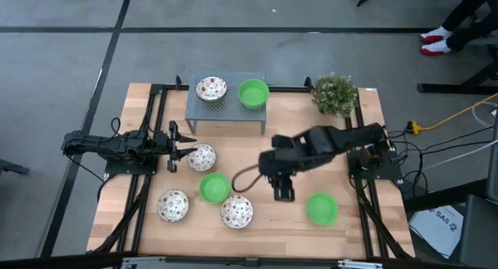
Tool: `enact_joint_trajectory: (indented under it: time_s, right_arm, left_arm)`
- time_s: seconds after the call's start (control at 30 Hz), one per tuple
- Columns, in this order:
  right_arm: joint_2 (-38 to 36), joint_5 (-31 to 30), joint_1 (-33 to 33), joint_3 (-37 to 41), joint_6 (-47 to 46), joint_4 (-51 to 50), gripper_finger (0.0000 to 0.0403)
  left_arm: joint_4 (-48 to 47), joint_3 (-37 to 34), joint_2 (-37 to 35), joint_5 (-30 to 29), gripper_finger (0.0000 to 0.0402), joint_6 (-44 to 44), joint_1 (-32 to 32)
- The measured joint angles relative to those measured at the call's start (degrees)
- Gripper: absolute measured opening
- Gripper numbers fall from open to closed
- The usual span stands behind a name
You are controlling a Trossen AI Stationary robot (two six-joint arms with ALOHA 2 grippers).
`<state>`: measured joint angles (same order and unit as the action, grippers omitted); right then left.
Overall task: Pick & Place Mini bowls
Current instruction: Stack the green bowl on the green bowl on the shelf
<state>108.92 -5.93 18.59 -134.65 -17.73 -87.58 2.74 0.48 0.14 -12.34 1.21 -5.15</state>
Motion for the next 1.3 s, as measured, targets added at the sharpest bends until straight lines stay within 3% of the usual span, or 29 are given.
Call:
enact_joint_trajectory:
  time_s: [0.3, 0.6, 1.03, 1.3]
  right_arm:
    - [0.3, 0.0, 6.6, 1.4, -14.8, -2.4, 0.0213]
    - [0.3, 0.1, 8.6, 7.3, -35.6, -2.5, 0.0213]
    - [0.1, 7.0, 12.9, 21.5, -62.9, -2.4, 0.0213]
    - [0.0, 9.2, 18.0, 29.2, -70.9, -2.4, 0.0213]
  left_arm:
    - [0.0, 0.0, 0.0, 0.0, 0.0143, 0.0, 0.0]
    - [0.0, 0.0, 0.0, 0.0, 0.0143, 0.0, 0.0]
    - [0.0, 0.0, 0.0, 0.0, 0.0143, 0.0, 0.0]
    - [0.0, 0.0, 0.0, 0.0, 0.0143, 0.0, 0.0]
